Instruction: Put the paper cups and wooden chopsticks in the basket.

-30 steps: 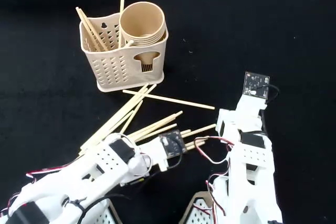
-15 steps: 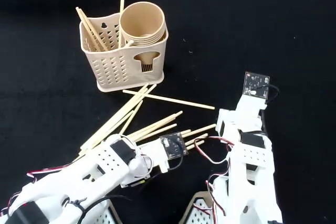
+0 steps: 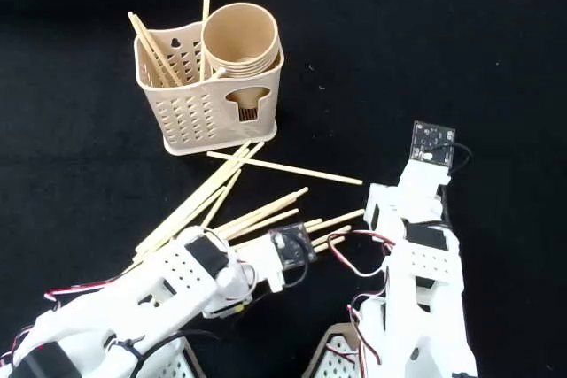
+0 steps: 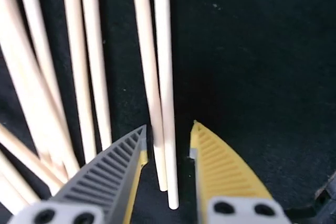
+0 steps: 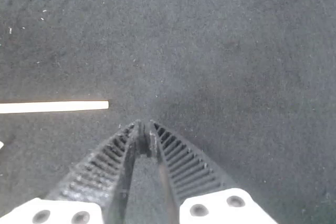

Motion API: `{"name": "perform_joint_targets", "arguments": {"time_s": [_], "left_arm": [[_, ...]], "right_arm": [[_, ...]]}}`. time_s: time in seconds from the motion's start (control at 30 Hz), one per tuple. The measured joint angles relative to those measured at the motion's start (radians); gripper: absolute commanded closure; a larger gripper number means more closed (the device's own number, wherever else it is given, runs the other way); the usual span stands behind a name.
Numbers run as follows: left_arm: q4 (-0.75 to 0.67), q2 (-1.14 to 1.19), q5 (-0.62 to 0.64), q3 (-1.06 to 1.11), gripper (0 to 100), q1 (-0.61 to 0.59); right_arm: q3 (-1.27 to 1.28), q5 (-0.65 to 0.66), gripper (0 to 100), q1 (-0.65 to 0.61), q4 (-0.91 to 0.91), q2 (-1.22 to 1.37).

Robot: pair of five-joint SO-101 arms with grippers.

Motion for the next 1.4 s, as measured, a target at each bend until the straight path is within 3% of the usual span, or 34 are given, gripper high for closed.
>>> {"name": "perform_joint_targets", "arguments": {"time_s": [0.43, 0.53, 1.03, 1.2, 1.4], "left_arm": [[0.011, 0.167, -0.009, -0.077, 87, 0.008], [0.012, 0.206, -0.009, -0.094, 91, 0.009], [0.015, 0.218, -0.009, -0.104, 97, 0.021], [0.035, 0.153, -0.012, -0.106, 97, 0.021], [0.178, -0.034, -0.044, -0.103, 97, 0.012]], "right_arm": [[0.0, 0.0, 98.4, 0.0, 0.0, 0.0], [0.0, 0.0, 98.4, 0.0, 0.0, 0.0], [0.0, 0.0, 98.4, 0.0, 0.0, 0.0], [0.0, 0.0, 98.4, 0.0, 0.0, 0.0], [0.0, 0.0, 98.4, 0.0, 0.0, 0.0]]}}
